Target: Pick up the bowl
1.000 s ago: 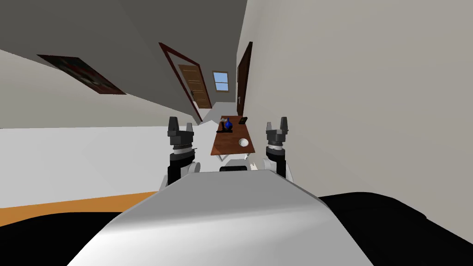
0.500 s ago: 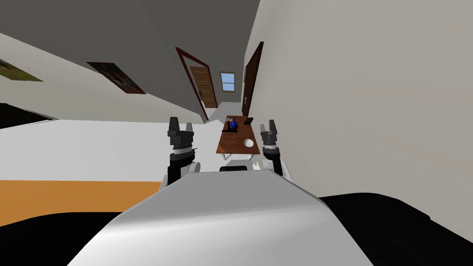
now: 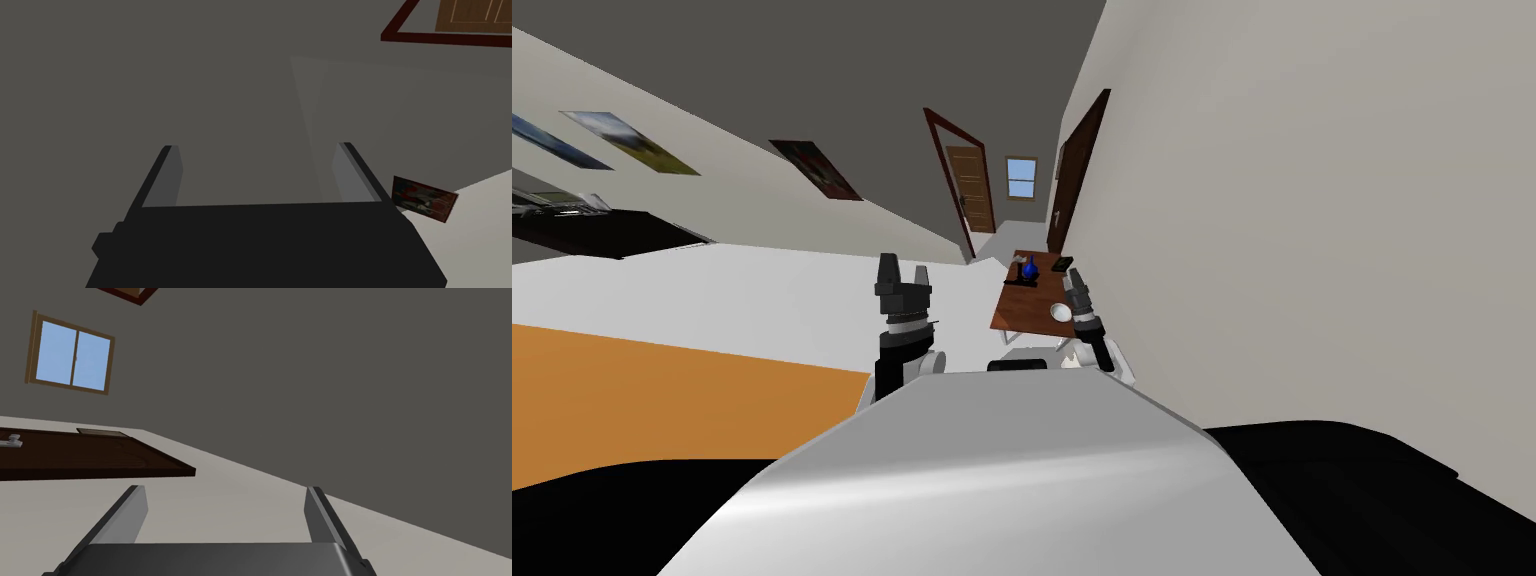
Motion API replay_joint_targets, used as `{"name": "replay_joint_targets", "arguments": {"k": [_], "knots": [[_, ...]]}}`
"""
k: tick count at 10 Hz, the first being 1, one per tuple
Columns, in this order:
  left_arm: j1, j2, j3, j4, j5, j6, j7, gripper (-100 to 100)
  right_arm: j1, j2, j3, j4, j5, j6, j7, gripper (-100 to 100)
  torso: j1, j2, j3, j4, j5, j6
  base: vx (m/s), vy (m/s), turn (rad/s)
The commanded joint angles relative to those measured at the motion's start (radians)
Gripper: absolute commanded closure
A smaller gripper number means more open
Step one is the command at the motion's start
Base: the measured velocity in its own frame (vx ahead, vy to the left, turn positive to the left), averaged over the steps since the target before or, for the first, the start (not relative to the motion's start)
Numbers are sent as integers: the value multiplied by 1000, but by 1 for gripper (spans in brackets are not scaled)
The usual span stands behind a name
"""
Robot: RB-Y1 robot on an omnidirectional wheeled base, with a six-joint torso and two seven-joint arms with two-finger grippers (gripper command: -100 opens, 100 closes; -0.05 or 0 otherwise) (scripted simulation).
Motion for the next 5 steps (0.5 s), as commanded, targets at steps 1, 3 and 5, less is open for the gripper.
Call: {"name": "replay_joint_targets", "arguments": {"k": [1,3,5], "knots": [[0,0,0,0,0,0,0,0,-9,-15,4,32,6,-1,5,-100,0,0,0,0,0,0,-3,22,97],[0,0,0,0,0,0,0,0,-25,-44,18,78,22,7,17,-100,-1,0,0,0,0,0,-5,27,129],[0,0,0,0,0,0,0,0,-41,-73,34,127,38,16,31,-100,-1,0,0,0,0,0,-4,26,139]]}}
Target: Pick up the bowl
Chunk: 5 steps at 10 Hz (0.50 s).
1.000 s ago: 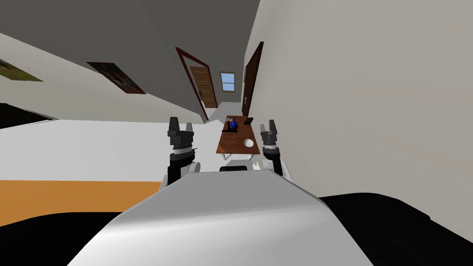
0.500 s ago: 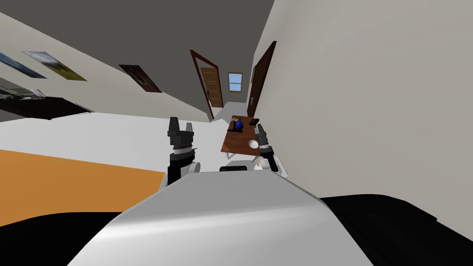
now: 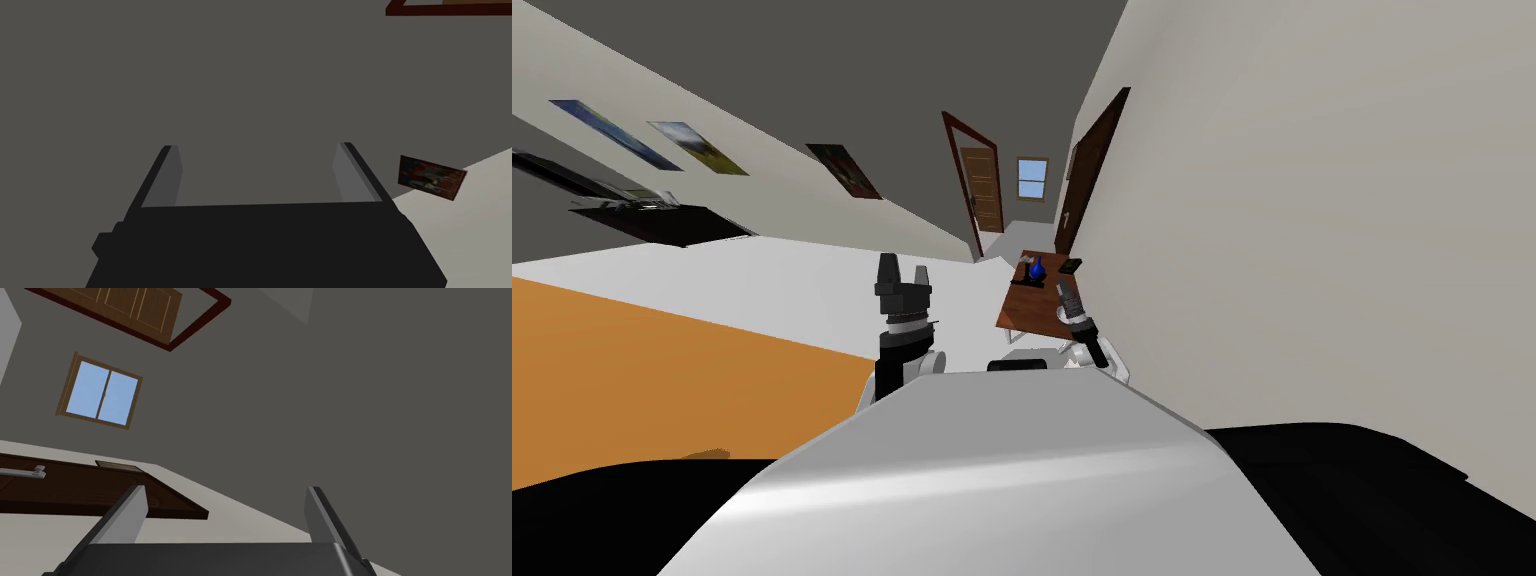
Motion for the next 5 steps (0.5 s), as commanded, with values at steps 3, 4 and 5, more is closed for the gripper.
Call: {"name": "replay_joint_targets", "arguments": {"k": [3,4,5], "knots": [[0,0,0,0,0,0,0,0,-37,-65,34,104,34,26,28,-100,0,0,0,0,0,0,-4,22,158],[0,0,0,0,0,0,0,0,-52,-93,52,140,52,37,44,-100,0,0,0,0,0,0,-10,31,280],[0,0,0,0,0,0,0,0,-52,-93,52,173,52,37,44,-100,0,0,0,0,0,0,-4,19,118]]}}
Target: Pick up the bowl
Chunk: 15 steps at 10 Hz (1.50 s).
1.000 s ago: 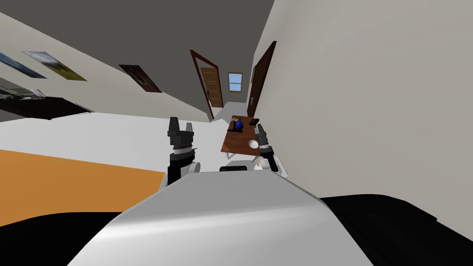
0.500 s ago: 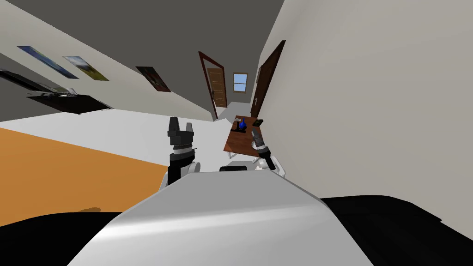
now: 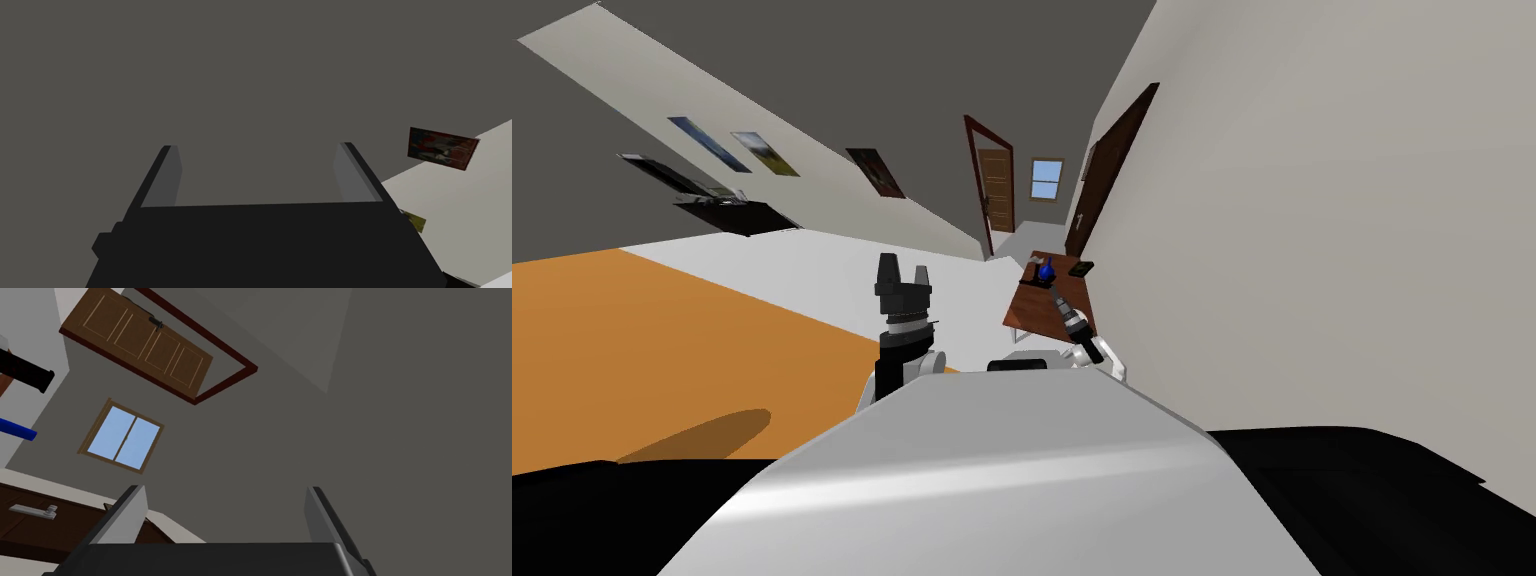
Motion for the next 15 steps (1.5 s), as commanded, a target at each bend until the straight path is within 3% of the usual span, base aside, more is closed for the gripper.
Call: {"name": "replay_joint_targets", "arguments": {"k": [1,10,15], "knots": [[0,0,0,0,0,0,0,0,0,-2,2,32,3,-9,6,-100,0,0,0,0,0,0,0,8,-19],[0,0,0,0,0,0,0,0,-72,-130,107,318,93,45,90,-100,0,0,0,0,0,0,-8,17,157],[0,0,0,0,0,0,0,0,-85,-153,129,402,112,55,108,-100,-1,0,0,0,0,0,-5,9,80]]}}
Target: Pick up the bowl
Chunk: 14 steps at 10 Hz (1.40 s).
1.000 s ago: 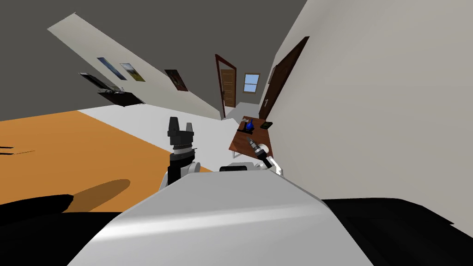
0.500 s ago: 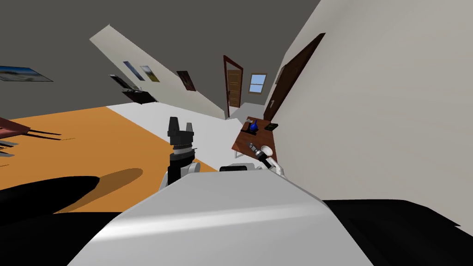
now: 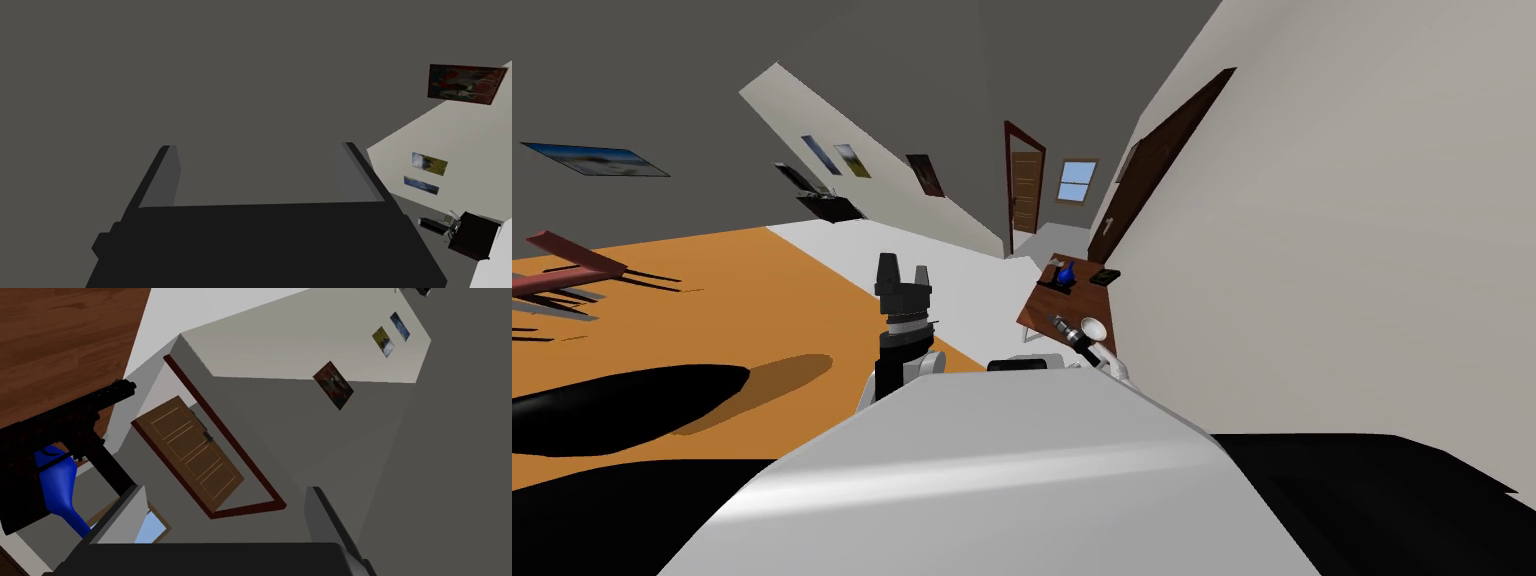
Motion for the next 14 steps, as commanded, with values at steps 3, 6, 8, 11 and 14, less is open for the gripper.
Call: {"name": "replay_joint_targets", "arguments": {"k": [3,6,8,11,14], "knots": [[0,0,0,0,0,0,0,0,-19,-24,25,75,18,12,16,-100,1,0,0,0,0,0,-3,11,103],[0,0,0,0,0,0,0,0,-44,-68,70,176,54,32,49,-100,0,0,0,0,0,0,-4,15,169],[0,0,0,0,0,0,0,0,-56,-89,91,237,70,42,65,-100,0,0,0,0,0,0,-2,11,142],[0,0,0,0,0,0,0,0,-68,-110,112,314,87,52,81,-100,0,-1,0,0,0,0,3,7,124],[0,0,0,0,0,0,0,0,-89,-149,150,396,116,71,112,-100,0,-1,0,0,0,0,7,0,148]]}}
